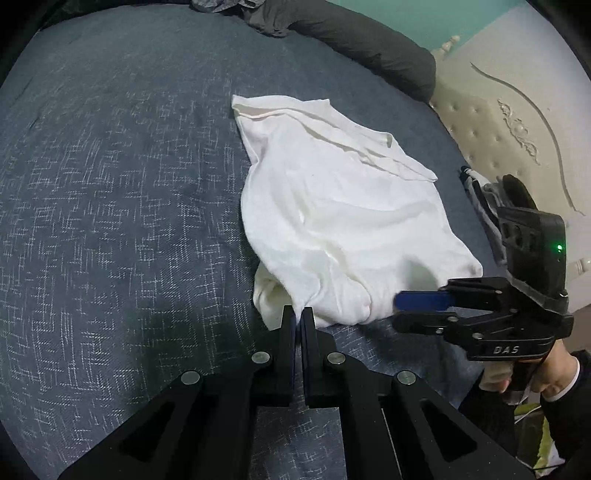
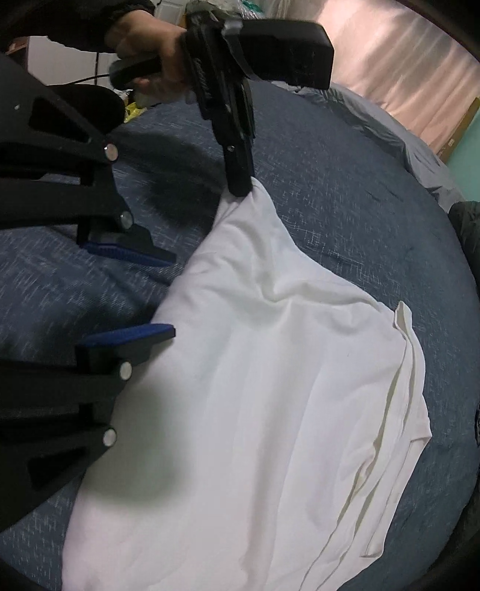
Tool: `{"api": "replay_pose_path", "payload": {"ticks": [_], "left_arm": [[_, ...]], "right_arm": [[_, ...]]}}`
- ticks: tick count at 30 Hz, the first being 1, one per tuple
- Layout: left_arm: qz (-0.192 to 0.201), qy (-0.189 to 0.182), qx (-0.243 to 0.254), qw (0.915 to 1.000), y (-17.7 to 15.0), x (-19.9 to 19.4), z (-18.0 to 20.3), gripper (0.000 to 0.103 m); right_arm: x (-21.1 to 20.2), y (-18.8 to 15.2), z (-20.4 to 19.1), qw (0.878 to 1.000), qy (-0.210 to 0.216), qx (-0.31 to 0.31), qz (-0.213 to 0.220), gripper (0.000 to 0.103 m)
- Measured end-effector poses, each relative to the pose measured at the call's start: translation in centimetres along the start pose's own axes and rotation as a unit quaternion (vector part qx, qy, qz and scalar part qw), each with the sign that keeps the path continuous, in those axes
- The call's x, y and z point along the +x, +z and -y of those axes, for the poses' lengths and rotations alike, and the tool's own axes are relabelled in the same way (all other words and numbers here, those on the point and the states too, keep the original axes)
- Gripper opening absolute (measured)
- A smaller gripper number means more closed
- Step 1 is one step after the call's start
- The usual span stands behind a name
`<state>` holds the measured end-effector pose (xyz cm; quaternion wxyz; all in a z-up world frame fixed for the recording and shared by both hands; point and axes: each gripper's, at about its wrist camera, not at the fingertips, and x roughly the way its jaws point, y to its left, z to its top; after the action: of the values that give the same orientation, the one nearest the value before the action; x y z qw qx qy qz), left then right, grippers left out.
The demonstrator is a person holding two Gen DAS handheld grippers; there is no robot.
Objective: Fold clothes
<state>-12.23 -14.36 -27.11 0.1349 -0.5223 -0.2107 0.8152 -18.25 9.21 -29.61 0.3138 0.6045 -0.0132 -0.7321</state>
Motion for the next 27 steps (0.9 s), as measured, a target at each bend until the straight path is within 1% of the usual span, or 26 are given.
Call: {"api": "replay_pose_path", "payload": {"ticks": [4,6,8,11,15,20,23,25,26,27], "left_arm": [[0.002,-0.004,0.001,1.0,0.1,-0.1,0.0,0.002],[0.004,-0.007,-0.001,1.0,0.1,-0.2,0.0,0.002],[0.005,-0.008,-0.003,1.0,0.2,-0.2,-0.1,0.002],[0.006,-0.006,-0.007,0.9999,0.3,-0.2,-0.3,0.002],[0.012,-0.005,-0.018,0.9998,0.5,-0.4,-1.2,0.002],[0.016,-0.013,-0.032,0.9993,0.6,-0.4,-1.7,0.002],[0.022,-0.014,-0.025,0.9993,0.9,-0.9,-1.2,0.002],[0.025,-0.016,-0.022,0.9993,1.2,-1.2,-0.8,0.002],[0.026,-0.016,-0.022,0.9993,1.4,-1.3,-0.7,0.002],[0.027,-0.015,-0.02,0.9993,1.6,-1.4,-0.6,0.002]], "right_arm": [[1.0,0.8,-0.2,1.0,-0.017,0.005,0.002,0.032],[1.6,1.0,-0.2,1.0,-0.026,0.006,0.003,0.028],[2.0,1.1,0.1,0.999,-0.032,0.009,0.004,0.012],[1.3,1.1,0.8,0.999,-0.026,0.015,0.019,0.004],[0.2,0.7,1.8,0.999,-0.024,0.019,0.033,0.002],[-0.6,0.3,2.9,0.999,-0.008,0.028,0.039,0.001],[-0.7,-0.1,2.8,0.998,0.012,0.033,0.051,0.001],[-0.6,-0.4,2.6,0.998,0.031,0.034,0.05,0.003],[-0.6,-0.5,2.2,0.998,0.029,0.029,0.046,0.003],[-0.5,-0.8,1.7,0.999,0.016,0.017,0.041,0.003]]}}
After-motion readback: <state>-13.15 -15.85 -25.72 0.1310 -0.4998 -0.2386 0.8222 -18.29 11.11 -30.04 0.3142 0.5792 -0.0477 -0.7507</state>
